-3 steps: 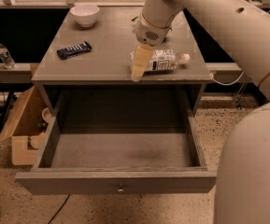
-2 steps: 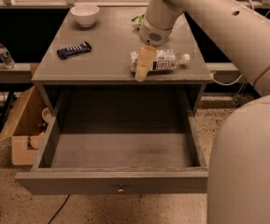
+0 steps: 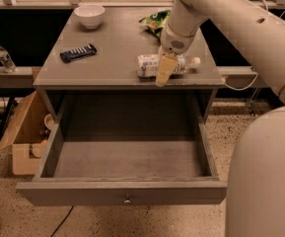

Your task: Place blue plastic bottle into top drawer

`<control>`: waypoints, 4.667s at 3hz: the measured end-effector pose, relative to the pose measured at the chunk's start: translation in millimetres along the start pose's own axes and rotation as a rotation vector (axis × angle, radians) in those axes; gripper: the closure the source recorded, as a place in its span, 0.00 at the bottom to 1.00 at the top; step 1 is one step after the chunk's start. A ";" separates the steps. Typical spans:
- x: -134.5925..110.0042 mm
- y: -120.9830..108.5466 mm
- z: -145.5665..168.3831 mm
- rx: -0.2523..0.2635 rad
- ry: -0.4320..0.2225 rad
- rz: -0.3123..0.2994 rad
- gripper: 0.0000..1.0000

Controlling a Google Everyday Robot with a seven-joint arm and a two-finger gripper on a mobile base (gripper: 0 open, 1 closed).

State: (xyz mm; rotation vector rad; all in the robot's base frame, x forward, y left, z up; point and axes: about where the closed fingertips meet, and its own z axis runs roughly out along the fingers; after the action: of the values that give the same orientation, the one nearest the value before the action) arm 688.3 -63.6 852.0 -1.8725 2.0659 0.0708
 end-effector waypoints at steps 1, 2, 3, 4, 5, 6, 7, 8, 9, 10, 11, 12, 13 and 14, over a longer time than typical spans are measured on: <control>13.2 7.5 -3.8 -0.007 0.000 -0.025 0.54; 21.3 36.7 -21.5 -0.013 0.008 -0.076 0.78; 14.4 97.7 -67.5 0.004 -0.080 -0.070 1.00; 4.8 144.2 -77.1 -0.034 -0.127 -0.021 1.00; 4.7 144.3 -76.9 -0.034 -0.127 -0.020 1.00; -4.9 159.8 -47.5 -0.073 -0.140 0.052 1.00; -33.2 181.4 7.9 -0.116 -0.132 0.134 1.00; -62.6 194.6 71.4 -0.130 -0.099 0.237 1.00; -80.3 195.3 111.5 -0.121 -0.077 0.306 1.00; -88.1 196.4 144.1 -0.127 -0.094 0.358 0.81; -93.8 197.2 171.0 -0.141 -0.117 0.397 0.59; -97.8 196.8 191.3 -0.152 -0.129 0.424 0.34; -98.5 192.4 199.0 -0.152 -0.140 0.430 0.11; -90.4 186.0 190.8 -0.163 -0.174 0.433 0.00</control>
Offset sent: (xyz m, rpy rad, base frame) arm -0.0810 -0.0341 0.0189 -0.0498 -0.0151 0.1256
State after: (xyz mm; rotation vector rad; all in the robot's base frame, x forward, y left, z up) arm 555.7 97.2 663.0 -1.4074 2.3572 0.5032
